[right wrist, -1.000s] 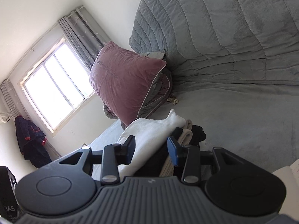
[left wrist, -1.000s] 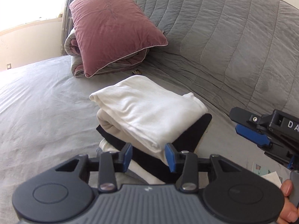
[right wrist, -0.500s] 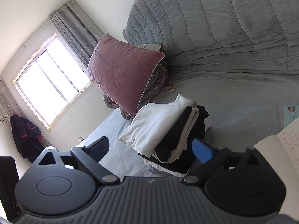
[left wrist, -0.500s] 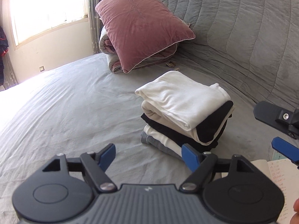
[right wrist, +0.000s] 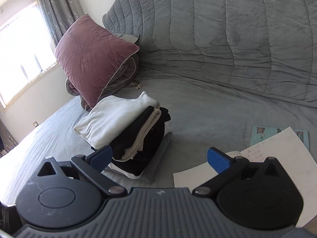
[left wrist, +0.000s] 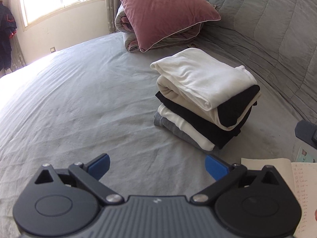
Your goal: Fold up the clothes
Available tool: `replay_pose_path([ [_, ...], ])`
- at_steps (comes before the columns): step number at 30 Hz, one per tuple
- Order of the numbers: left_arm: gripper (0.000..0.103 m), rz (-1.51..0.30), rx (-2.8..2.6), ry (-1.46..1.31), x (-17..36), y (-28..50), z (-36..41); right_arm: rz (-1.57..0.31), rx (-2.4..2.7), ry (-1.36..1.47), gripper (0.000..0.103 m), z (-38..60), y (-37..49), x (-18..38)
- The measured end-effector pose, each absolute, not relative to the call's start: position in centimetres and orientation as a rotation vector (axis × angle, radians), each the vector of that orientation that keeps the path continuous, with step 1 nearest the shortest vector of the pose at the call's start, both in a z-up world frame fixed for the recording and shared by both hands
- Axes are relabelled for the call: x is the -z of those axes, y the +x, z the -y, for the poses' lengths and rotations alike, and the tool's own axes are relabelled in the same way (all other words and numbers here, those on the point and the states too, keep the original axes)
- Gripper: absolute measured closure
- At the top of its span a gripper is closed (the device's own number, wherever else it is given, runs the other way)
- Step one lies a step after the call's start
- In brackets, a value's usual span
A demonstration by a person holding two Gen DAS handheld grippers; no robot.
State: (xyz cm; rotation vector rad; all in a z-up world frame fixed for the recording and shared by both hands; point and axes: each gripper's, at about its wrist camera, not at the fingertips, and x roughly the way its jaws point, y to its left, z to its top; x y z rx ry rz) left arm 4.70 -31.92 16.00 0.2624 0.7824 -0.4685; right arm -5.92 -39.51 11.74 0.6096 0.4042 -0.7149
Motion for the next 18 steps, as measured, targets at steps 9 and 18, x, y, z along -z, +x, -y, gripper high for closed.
replay_pose_path([
  [9,0.001,-0.779,0.453,0.215,-13.6,5.0,31.5,-0.473,0.747,0.494,0.000,39.0,-4.4,-11.2],
  [18,0.001,-0.791,0.454,0.200,-12.8,5.4,30.1,-0.503,0.727,0.391,0.000,37.4,-3.3,-11.6],
])
